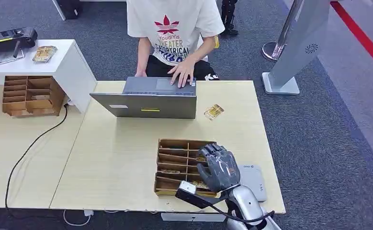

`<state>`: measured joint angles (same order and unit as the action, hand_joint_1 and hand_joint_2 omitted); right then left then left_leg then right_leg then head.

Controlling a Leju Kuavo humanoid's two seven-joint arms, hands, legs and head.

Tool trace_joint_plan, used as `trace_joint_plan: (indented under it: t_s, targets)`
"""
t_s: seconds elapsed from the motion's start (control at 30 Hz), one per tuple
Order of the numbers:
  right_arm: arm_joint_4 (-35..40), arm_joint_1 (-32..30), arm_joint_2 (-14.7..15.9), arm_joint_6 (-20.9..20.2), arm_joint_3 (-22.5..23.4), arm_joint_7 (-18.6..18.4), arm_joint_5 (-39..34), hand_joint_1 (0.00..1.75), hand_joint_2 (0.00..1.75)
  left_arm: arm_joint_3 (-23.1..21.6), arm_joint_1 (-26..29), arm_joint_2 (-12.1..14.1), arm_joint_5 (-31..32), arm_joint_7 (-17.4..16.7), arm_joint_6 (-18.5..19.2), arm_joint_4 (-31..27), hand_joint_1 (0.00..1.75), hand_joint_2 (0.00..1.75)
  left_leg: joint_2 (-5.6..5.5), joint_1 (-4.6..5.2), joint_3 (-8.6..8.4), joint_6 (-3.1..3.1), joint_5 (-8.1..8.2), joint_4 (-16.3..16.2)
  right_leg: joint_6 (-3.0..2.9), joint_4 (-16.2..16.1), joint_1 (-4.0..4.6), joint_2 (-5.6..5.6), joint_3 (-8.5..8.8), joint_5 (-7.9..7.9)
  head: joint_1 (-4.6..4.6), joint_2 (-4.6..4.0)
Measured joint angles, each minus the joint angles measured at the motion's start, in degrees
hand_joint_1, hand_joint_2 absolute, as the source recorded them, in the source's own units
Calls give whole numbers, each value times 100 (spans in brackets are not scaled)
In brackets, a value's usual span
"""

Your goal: Pass the card to the sensor for recognition and then transmit it.

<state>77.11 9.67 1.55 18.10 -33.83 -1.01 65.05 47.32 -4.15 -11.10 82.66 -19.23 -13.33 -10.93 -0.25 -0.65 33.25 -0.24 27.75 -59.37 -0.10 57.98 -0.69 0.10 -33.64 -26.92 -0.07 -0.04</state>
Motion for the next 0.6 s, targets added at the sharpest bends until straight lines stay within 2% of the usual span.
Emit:
trace_joint_plan:
  t_s: [0.07, 0.1, 0.6]
  targets:
    - [-15, 0, 0, 0, 2, -2, 33, 175, 175, 0, 0, 0, 0, 0, 2, 0, 0, 0, 0, 0, 0, 0, 0, 0, 0, 0, 0, 0, 0, 0, 0, 0]
    - [-24, 0, 0, -2, 2, -2, 42, 171, 175, 0, 0, 0, 2, 0, 4, 0, 0, 0, 0, 0, 0, 0, 0, 0, 0, 0, 0, 0, 0, 0, 0, 0]
    - [-55, 52, 0, -44, 13, -20, 77, 175, 175, 11, 0, 0, 9, 7, 4, 0, 0, 0, 0, 0, -1, 0, 0, 0, 0, 0, 0, 0, 0, 0, 0, 0]
